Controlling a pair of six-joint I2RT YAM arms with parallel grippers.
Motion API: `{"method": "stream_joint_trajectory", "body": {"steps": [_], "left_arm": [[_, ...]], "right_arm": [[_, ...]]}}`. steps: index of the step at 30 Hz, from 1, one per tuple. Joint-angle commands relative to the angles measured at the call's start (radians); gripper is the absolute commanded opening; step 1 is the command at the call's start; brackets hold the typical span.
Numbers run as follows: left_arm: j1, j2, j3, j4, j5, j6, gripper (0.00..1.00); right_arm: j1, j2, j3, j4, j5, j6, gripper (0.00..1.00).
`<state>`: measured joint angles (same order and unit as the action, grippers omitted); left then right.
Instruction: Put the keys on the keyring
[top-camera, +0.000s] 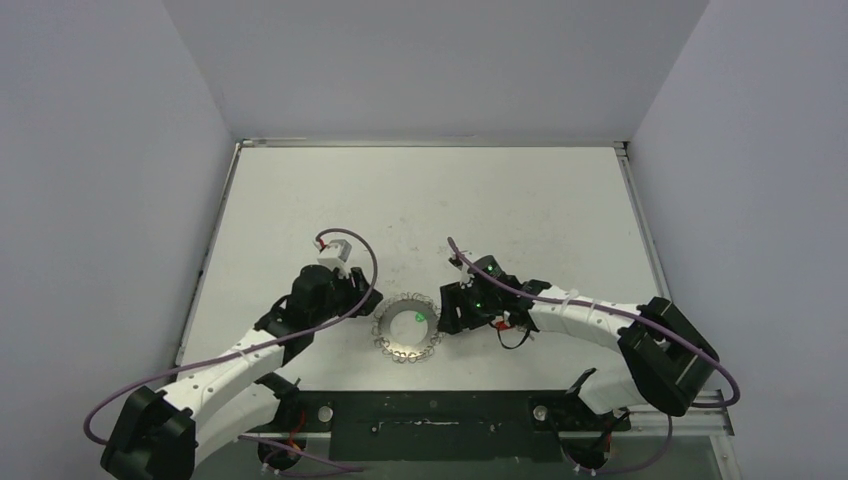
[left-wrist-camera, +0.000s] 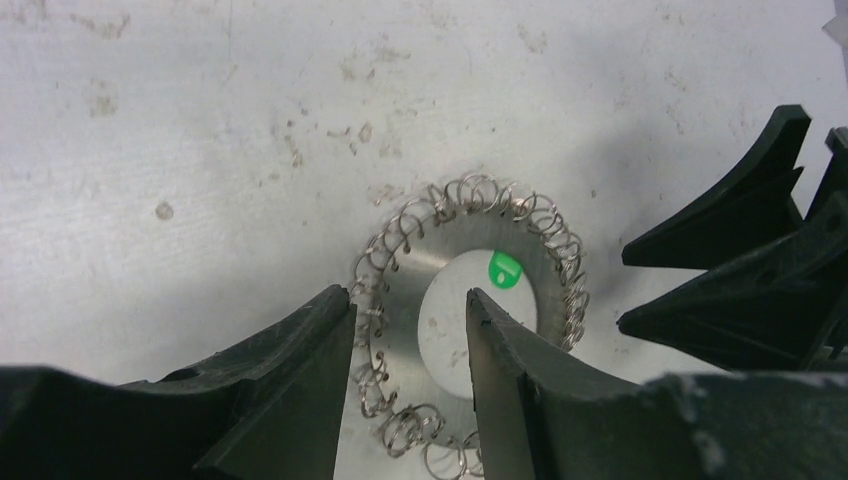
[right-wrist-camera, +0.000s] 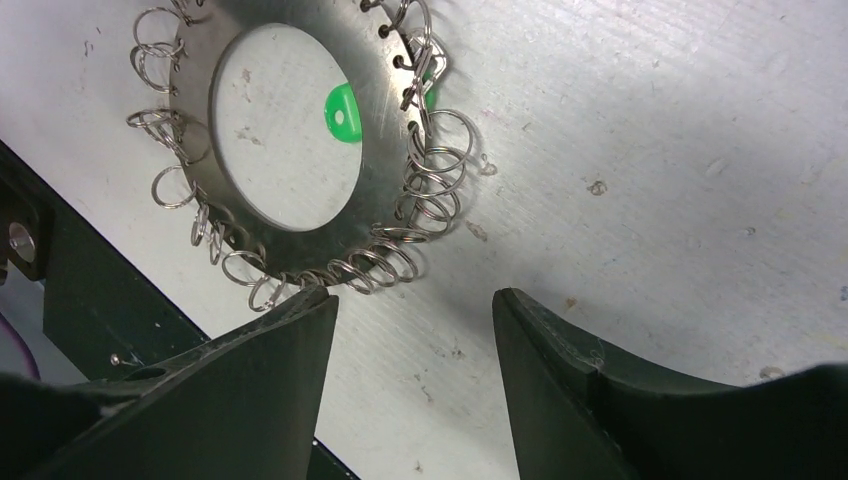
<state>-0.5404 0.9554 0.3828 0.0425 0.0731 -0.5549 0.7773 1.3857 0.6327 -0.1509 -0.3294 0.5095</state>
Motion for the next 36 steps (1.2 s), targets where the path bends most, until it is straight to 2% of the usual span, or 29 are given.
{"method": "stream_joint_trajectory", "body": {"steps": [1, 6, 15, 23, 28, 33, 36], "left_arm": [[0.000, -0.088, -0.076, -0.041, -0.007, -0.090, 0.43], [0.001, -0.175, -0.130, -0.076, 0.004, -0.117, 0.43], [0.002, -0.273, -0.151, -0.069, 0.017, -0.122, 0.43], [0.000, -0.244, -0.153, 0.036, 0.151, -0.112, 0.42], [-0.016, -0.188, -0.124, 0.055, 0.185, -0.127, 0.41], [-0.112, -0.091, -0.060, 0.042, 0.132, -0.151, 0.38], [-0.249, -0.024, 0.016, -0.053, 0.021, -0.140, 0.38]], "right_arm": [[0.000, 0.043, 0.044, 0.028, -0.035, -0.016, 0.58], [0.024, 0.095, 0.042, 0.085, -0.078, 0.009, 0.55], [0.141, 0.147, 0.058, 0.165, -0.083, 0.058, 0.52], [0.134, 0.094, 0.059, 0.125, -0.060, 0.033, 0.54], [0.093, 0.032, 0.049, 0.078, -0.037, 0.006, 0.56], [0.040, -0.008, 0.027, 0.053, -0.037, -0.003, 0.56], [0.015, -0.026, 0.012, 0.046, -0.030, 0.002, 0.56]]}}
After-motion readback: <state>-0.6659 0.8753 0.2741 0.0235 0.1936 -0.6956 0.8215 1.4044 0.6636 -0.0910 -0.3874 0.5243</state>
